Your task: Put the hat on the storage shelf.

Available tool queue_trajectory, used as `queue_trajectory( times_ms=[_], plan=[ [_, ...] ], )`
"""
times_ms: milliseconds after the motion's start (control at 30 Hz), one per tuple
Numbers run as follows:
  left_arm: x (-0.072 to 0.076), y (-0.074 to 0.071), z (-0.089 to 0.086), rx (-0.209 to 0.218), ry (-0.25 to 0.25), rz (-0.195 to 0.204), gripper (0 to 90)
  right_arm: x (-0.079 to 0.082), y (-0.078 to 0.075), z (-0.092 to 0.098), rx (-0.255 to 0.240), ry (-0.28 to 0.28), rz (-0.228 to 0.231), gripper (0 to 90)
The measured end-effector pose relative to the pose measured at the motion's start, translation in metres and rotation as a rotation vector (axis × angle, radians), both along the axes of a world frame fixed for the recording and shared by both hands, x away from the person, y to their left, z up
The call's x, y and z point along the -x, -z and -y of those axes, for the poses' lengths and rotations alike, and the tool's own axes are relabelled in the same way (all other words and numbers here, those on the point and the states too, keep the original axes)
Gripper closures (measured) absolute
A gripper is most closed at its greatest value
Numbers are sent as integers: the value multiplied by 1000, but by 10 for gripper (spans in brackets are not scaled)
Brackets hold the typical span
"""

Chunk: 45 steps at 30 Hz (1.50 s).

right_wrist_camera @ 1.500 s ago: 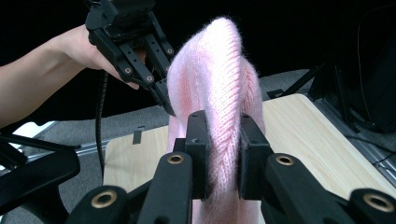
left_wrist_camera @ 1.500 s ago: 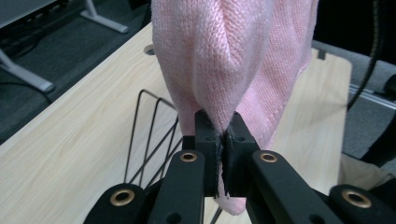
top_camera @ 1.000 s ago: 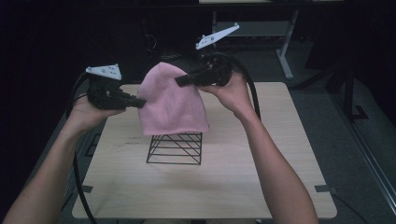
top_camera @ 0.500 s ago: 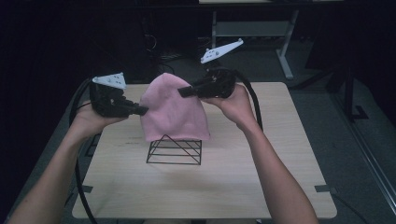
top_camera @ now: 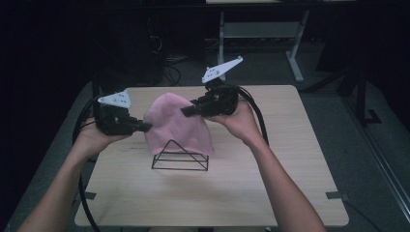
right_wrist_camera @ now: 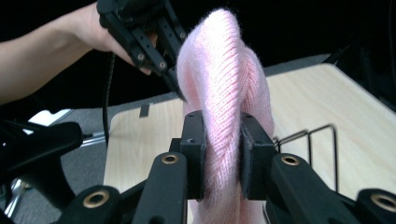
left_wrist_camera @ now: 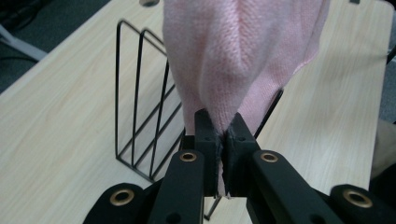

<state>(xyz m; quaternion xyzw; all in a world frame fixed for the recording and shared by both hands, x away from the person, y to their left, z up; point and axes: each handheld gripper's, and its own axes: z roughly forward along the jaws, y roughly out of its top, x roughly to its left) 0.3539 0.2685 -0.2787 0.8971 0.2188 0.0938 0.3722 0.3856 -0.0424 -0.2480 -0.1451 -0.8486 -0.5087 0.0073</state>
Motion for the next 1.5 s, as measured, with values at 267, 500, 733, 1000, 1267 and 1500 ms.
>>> queue_trajectory(
  times_ms=[267,500,733,1000,1267,1500],
  plan=[
    [3,18,3,-75,-8,-4,865,-3,27,-5,35,-17,-51,726],
    [4,32,2,-92,-15,-15,865,-4,44,-7,66,-24,-80,726],
    [5,53,3,-98,-20,-40,865,-3,58,-10,94,-32,-97,725],
    [5,66,4,-118,-23,-62,865,-2,67,-12,117,-42,-112,716],
    [5,70,-1,-128,-37,-63,870,0,74,-9,128,-49,-120,638],
    [5,70,1,-132,-30,-65,878,6,77,3,135,-40,-111,635]
  ],
)
